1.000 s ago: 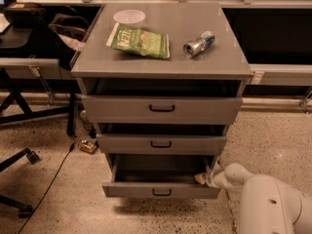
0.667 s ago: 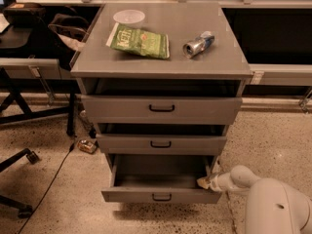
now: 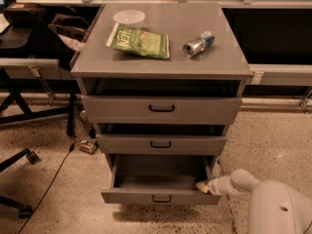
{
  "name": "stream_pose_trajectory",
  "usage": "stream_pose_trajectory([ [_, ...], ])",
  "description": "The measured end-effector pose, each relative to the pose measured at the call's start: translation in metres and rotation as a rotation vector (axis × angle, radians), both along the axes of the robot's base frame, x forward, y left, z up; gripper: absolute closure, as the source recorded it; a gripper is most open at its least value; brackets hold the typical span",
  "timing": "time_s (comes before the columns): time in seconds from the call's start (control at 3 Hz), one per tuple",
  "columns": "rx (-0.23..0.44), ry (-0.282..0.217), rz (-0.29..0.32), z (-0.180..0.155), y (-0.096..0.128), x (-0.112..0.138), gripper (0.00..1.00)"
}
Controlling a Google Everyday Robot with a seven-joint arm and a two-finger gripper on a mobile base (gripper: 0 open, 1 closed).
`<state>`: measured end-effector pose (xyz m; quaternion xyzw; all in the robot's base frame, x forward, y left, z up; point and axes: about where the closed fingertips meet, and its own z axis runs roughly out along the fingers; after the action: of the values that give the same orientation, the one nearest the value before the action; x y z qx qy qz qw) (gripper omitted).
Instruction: Open bottom drawer
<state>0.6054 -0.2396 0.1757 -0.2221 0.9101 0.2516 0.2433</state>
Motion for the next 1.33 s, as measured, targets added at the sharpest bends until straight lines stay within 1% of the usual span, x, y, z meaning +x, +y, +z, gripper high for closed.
stream_pose_trajectory([
  [0.33, 0.000, 0.000, 0.000, 0.004, 0.000, 0.000, 1.00],
  [0.67, 0.011, 0.015, 0.052, 0.001, 0.005, -0.013, 1.00],
  [1.0, 0.011, 0.015, 0.052, 0.003, 0.005, -0.013, 1.00],
  [1.33, 0.046, 0.041, 0.118, -0.003, 0.004, -0.039, 1.00],
])
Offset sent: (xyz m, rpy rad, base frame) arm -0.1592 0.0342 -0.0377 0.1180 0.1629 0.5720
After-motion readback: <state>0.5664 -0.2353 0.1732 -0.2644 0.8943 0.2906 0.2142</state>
